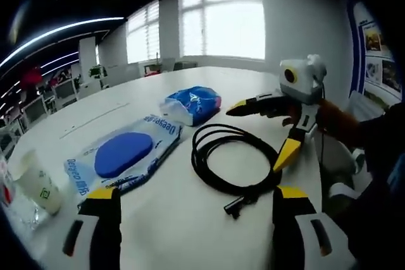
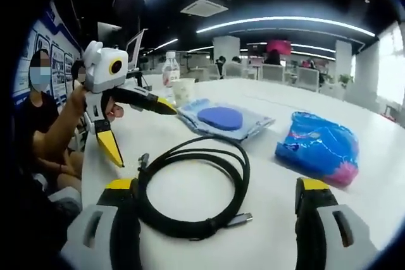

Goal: Arrange the tabletop items into an orderly group along one side of the table until the central work area is clear of visible clutter.

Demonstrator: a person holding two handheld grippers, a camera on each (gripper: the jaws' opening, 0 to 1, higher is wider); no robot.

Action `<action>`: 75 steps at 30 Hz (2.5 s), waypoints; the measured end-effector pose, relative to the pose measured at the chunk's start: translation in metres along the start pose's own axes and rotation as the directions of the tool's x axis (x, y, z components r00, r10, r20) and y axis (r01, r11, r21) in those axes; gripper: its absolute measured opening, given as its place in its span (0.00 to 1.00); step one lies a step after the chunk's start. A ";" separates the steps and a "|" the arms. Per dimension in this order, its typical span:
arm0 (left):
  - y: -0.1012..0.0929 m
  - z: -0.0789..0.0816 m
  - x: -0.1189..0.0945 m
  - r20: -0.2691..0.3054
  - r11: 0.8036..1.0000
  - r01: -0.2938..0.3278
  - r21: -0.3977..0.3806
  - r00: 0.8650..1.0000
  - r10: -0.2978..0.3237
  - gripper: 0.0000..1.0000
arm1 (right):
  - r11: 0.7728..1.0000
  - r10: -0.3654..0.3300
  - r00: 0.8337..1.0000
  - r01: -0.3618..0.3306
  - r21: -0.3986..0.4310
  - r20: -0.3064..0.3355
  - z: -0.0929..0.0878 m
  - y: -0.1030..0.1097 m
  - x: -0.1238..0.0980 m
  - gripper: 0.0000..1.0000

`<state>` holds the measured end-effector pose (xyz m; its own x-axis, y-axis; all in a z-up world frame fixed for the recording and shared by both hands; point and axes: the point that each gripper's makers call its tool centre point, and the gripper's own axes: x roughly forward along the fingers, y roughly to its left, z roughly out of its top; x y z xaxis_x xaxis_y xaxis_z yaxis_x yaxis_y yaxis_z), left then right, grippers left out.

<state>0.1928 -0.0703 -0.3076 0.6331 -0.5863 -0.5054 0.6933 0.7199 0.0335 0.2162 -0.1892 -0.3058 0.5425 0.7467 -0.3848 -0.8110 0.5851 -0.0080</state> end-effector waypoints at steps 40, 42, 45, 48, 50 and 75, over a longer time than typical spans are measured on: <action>0.014 -0.006 -0.035 0.018 0.999 -0.010 -0.040 1.000 0.011 1.00 | 0.999 -0.008 1.000 0.008 0.042 -0.020 -0.010 0.010 -0.022 1.00; 0.014 -0.007 -0.039 0.023 0.999 -0.010 -0.040 1.000 0.011 1.00 | 0.999 -0.005 1.000 0.006 0.044 -0.020 -0.011 0.013 -0.024 1.00; 0.017 -0.011 -0.044 0.024 0.999 -0.019 -0.042 1.000 0.020 1.00 | 0.999 -0.001 1.000 0.002 0.041 -0.020 -0.009 0.017 -0.026 1.00; 0.020 -0.015 -0.048 0.033 0.998 -0.022 -0.051 0.999 0.023 1.00 | 0.999 0.014 0.999 -0.012 0.033 -0.043 -0.012 0.017 -0.027 1.00; 0.023 -0.018 -0.051 0.037 0.998 -0.028 -0.059 0.999 0.030 1.00 | 0.999 0.018 0.999 -0.016 0.042 -0.040 -0.013 0.015 -0.028 1.00; 0.034 -0.025 -0.081 0.108 0.997 -0.060 -0.057 0.992 0.066 1.00 | 0.998 -0.021 1.000 0.022 0.067 -0.017 -0.013 -0.003 -0.042 0.98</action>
<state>0.1569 0.0110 -0.2866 0.7107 -0.5743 -0.4062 0.6336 0.7736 0.0148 0.1924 -0.2263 -0.3013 0.5559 0.7288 -0.3999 -0.7821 0.6215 0.0453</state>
